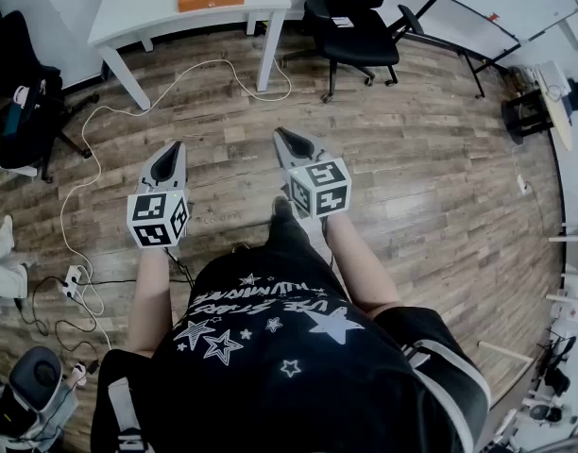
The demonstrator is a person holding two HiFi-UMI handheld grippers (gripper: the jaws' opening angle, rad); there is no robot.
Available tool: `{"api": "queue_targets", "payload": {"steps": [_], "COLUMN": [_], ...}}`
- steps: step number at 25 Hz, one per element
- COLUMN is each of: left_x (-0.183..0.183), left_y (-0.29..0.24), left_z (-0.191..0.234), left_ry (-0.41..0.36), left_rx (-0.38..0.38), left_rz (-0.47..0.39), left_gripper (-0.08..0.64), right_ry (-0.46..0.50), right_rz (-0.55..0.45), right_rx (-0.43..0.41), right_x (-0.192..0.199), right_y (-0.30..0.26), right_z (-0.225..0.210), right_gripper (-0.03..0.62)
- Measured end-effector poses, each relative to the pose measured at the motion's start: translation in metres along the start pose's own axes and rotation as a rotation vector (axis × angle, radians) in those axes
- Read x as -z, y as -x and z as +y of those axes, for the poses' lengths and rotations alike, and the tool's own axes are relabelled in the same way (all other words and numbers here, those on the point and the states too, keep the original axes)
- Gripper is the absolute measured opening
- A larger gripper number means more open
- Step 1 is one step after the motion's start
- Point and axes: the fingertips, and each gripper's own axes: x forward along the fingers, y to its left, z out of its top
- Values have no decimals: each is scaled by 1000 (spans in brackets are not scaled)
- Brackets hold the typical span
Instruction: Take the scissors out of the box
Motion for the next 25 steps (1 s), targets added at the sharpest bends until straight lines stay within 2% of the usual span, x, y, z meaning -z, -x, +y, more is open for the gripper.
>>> {"api": "queue_targets", "payload": {"steps": [10, 15, 18, 25], "left_x": [6, 16, 15, 10], "left_y": [-4, 4, 8, -21], "left_z": [-3, 6, 11, 35], "left_ry": [5, 23, 27, 70], "left_rx": [24, 4, 9, 6], "left_rz": [17, 33, 18, 10], "left_gripper": [18, 18, 18, 18], "right_ry": [-2, -12, -37, -22], "right_rz": [25, 9, -29, 10], "right_rx": [16, 20, -10, -46], "right_x": [7, 7, 4, 6], "right_y": [-1, -4, -8, -42], "right_z": [-5, -2, 4, -4], "right_gripper": [51, 51, 51, 52]}}
